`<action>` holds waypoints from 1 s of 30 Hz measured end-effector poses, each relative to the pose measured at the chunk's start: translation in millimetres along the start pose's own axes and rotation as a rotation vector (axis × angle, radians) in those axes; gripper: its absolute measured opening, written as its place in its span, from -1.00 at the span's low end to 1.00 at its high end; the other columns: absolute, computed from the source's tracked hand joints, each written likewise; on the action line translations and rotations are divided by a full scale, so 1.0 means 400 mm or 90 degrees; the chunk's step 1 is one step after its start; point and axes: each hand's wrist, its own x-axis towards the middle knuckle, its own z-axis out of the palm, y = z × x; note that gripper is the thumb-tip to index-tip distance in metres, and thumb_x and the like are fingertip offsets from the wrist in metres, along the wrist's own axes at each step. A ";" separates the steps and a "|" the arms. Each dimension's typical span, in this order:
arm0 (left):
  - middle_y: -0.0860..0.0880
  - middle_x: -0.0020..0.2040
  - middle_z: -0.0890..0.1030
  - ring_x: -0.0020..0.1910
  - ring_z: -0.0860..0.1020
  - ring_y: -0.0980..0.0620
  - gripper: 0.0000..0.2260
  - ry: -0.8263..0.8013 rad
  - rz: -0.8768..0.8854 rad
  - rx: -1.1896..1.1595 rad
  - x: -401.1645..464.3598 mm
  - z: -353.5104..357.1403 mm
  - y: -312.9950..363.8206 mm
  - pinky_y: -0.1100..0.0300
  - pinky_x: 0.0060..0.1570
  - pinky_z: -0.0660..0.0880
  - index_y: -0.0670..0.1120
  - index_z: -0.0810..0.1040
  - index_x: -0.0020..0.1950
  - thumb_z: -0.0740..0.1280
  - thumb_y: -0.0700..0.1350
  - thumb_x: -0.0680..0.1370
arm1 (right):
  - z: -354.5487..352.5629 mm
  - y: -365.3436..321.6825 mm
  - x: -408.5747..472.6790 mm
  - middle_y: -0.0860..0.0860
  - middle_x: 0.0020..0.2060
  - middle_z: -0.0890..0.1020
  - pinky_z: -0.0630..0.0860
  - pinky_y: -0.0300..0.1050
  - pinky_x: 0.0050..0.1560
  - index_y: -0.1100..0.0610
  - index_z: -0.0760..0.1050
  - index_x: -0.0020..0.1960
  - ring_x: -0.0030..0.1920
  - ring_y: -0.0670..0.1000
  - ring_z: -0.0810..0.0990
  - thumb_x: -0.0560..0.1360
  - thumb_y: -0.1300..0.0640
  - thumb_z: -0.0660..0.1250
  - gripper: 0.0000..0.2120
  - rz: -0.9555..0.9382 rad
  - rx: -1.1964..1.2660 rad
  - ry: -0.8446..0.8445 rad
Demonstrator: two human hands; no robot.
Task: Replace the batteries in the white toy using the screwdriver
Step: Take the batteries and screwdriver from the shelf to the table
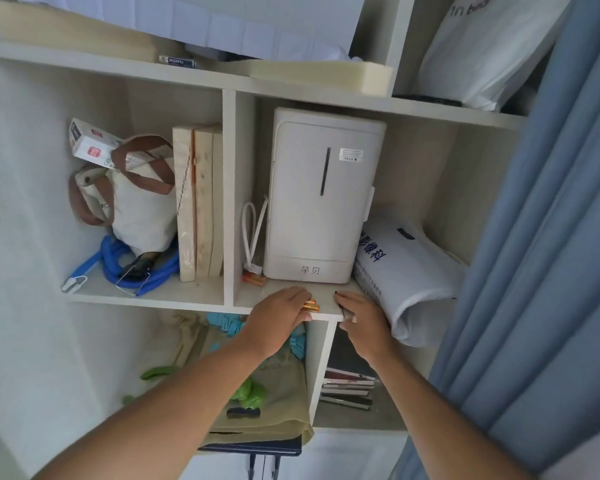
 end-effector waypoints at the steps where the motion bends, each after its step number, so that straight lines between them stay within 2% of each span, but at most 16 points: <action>1: -0.03 0.32 0.61 0.26 0.60 -0.03 -0.66 0.012 -0.003 0.008 -0.008 -0.001 0.005 0.13 0.17 0.55 -0.07 0.54 0.34 0.38 -0.02 0.58 | 0.000 -0.002 -0.006 0.13 0.36 0.53 0.26 -0.73 0.03 0.30 0.51 0.36 0.30 -0.04 0.47 0.47 0.56 0.33 -0.51 0.000 0.024 0.006; 3: -0.04 0.26 0.64 0.20 0.63 -0.02 -0.71 0.020 -0.025 -0.003 -0.017 -0.005 0.014 0.13 0.15 0.57 -0.07 0.57 0.31 0.38 -0.08 0.59 | 0.006 -0.003 -0.011 0.12 0.31 0.59 0.35 -0.59 0.16 0.28 0.57 0.31 0.25 -0.05 0.52 0.46 0.48 0.41 -0.57 0.004 0.055 0.030; 5: -0.06 0.11 0.68 0.07 0.64 -0.04 -0.81 0.014 -0.069 -0.051 -0.020 -0.018 0.023 0.12 0.05 0.58 -0.08 0.59 0.22 0.33 -0.12 0.61 | 0.006 -0.010 -0.015 0.11 0.19 0.67 0.52 -0.18 0.29 0.24 0.65 0.22 0.19 0.01 0.62 0.46 0.36 0.47 -0.66 0.012 0.080 0.049; 6: -0.06 0.04 0.68 0.01 0.64 -0.05 -0.85 0.009 -0.099 -0.083 -0.019 -0.023 0.023 0.09 -0.01 0.57 -0.09 0.60 0.16 0.32 -0.13 0.62 | 0.006 -0.020 -0.015 0.10 0.11 0.70 0.57 -0.02 0.24 0.23 0.68 0.17 0.11 0.03 0.66 0.45 0.32 0.49 -0.72 0.004 0.095 0.060; 7: -0.06 -0.01 0.68 -0.04 0.63 -0.05 -0.86 0.007 -0.132 -0.127 -0.022 -0.033 0.023 0.07 -0.03 0.56 -0.10 0.62 0.12 0.32 -0.14 0.62 | 0.007 -0.032 -0.015 0.08 0.03 0.72 0.60 0.05 0.16 0.22 0.70 0.11 0.04 0.03 0.68 0.46 0.28 0.49 -0.77 -0.007 0.104 0.071; 9: -0.05 -0.05 0.69 -0.08 0.63 0.00 -0.85 0.013 -0.196 -0.221 -0.036 -0.059 0.014 0.07 -0.03 0.56 -0.10 0.66 0.11 0.34 -0.12 0.61 | 0.008 -0.074 -0.021 0.01 -0.11 0.73 0.62 0.06 0.05 0.21 0.72 -0.01 -0.07 0.04 0.69 0.47 0.25 0.46 -0.88 -0.024 0.115 0.085; 11: -0.04 -0.02 0.69 -0.06 0.63 0.03 -0.84 0.045 -0.255 -0.281 -0.063 -0.100 0.000 0.13 -0.02 0.57 -0.09 0.66 0.16 0.35 -0.13 0.61 | 0.018 -0.123 -0.029 -0.04 -0.21 0.72 0.61 0.06 -0.03 0.12 0.71 -0.12 -0.15 0.03 0.69 0.50 0.18 0.41 -0.90 -0.036 0.129 0.078; 14: -0.02 -0.08 0.66 -0.14 0.65 0.03 -0.84 0.101 -0.381 -0.418 -0.132 -0.206 -0.022 0.25 -0.28 0.59 -0.11 0.64 0.15 0.31 -0.20 0.62 | 0.050 -0.214 -0.043 -0.01 -0.24 0.72 0.68 0.14 -0.12 0.01 0.64 -0.14 -0.22 0.05 0.72 0.53 0.09 0.34 -0.88 0.000 0.223 0.009; 16: -0.04 -0.13 0.64 -0.25 0.64 0.05 -0.88 0.140 -0.450 -0.459 -0.197 -0.290 -0.053 0.26 -0.41 0.58 -0.15 0.64 0.10 0.33 -0.21 0.61 | 0.077 -0.302 -0.058 0.07 -0.21 0.70 0.71 0.12 -0.20 0.01 0.63 -0.11 -0.30 0.08 0.73 0.57 0.13 0.35 -0.88 0.012 0.299 -0.046; 20: -0.12 -0.18 0.62 -0.39 0.62 -0.01 -0.94 0.225 -0.558 -0.482 -0.386 -0.466 -0.140 0.18 -0.49 0.54 -0.12 0.64 -0.07 0.39 -0.24 0.55 | 0.178 -0.509 -0.095 0.13 -0.22 0.57 0.64 -0.07 -0.35 0.13 0.61 0.01 -0.38 0.10 0.62 0.60 0.20 0.32 -0.91 -0.038 0.314 -0.180; 23: -0.13 -0.15 0.64 -0.44 0.61 -0.02 -0.93 0.296 -0.634 -0.486 -0.567 -0.596 -0.204 0.22 -0.52 0.53 -0.18 0.65 -0.03 0.37 -0.28 0.56 | 0.301 -0.686 -0.149 0.09 -0.30 0.48 0.65 0.07 -0.24 0.24 0.58 0.19 -0.39 0.10 0.57 0.63 0.25 0.25 -0.80 -0.098 0.312 -0.274; 24: -0.11 -0.15 0.63 -0.46 0.61 0.02 -0.92 0.316 -0.656 -0.483 -0.632 -0.634 -0.224 0.23 -0.52 0.53 -0.16 0.64 -0.05 0.37 -0.29 0.57 | 0.345 -0.746 -0.174 0.06 -0.34 0.50 0.68 -0.02 -0.22 0.23 0.57 0.23 -0.45 0.05 0.59 0.62 0.28 0.25 -0.78 -0.116 0.310 -0.301; 26: -0.07 -0.18 0.62 -0.51 0.60 0.12 -0.89 0.357 -0.700 -0.468 -0.774 -0.708 -0.265 0.25 -0.51 0.56 -0.12 0.62 -0.05 0.36 -0.30 0.58 | 0.433 -0.871 -0.244 0.05 -0.38 0.52 0.56 -0.37 -0.37 0.25 0.56 0.23 -0.55 -0.10 0.60 0.59 0.33 0.28 -0.77 -0.147 0.312 -0.348; 27: -0.07 -0.18 0.61 -0.52 0.60 0.14 -0.91 0.376 -0.720 -0.464 -0.849 -0.740 -0.286 0.26 -0.50 0.57 -0.16 0.61 0.00 0.35 -0.31 0.58 | 0.477 -0.932 -0.284 0.06 -0.37 0.51 0.50 -0.41 -0.42 0.25 0.58 0.22 -0.54 -0.06 0.61 0.57 0.35 0.30 -0.75 -0.157 0.323 -0.368; 29: -0.13 -0.15 0.59 -0.52 0.61 0.16 -0.87 0.412 -0.747 -0.461 -1.003 -0.803 -0.323 0.27 -0.49 0.59 -0.25 0.57 0.12 0.33 -0.35 0.59 | 0.580 -1.048 -0.366 0.05 -0.37 0.49 0.49 -0.37 -0.43 0.23 0.61 0.19 -0.51 0.03 0.61 0.52 0.40 0.31 -0.72 -0.176 0.326 -0.407; 30: -0.18 -0.14 0.57 -0.52 0.62 0.16 -0.87 0.426 -0.758 -0.453 -1.085 -0.835 -0.340 0.28 -0.48 0.59 -0.25 0.55 0.13 0.32 -0.36 0.59 | 0.639 -1.104 -0.410 0.04 -0.39 0.46 0.51 -0.34 -0.45 0.24 0.62 0.15 -0.54 -0.02 0.57 0.50 0.43 0.32 -0.72 -0.190 0.323 -0.430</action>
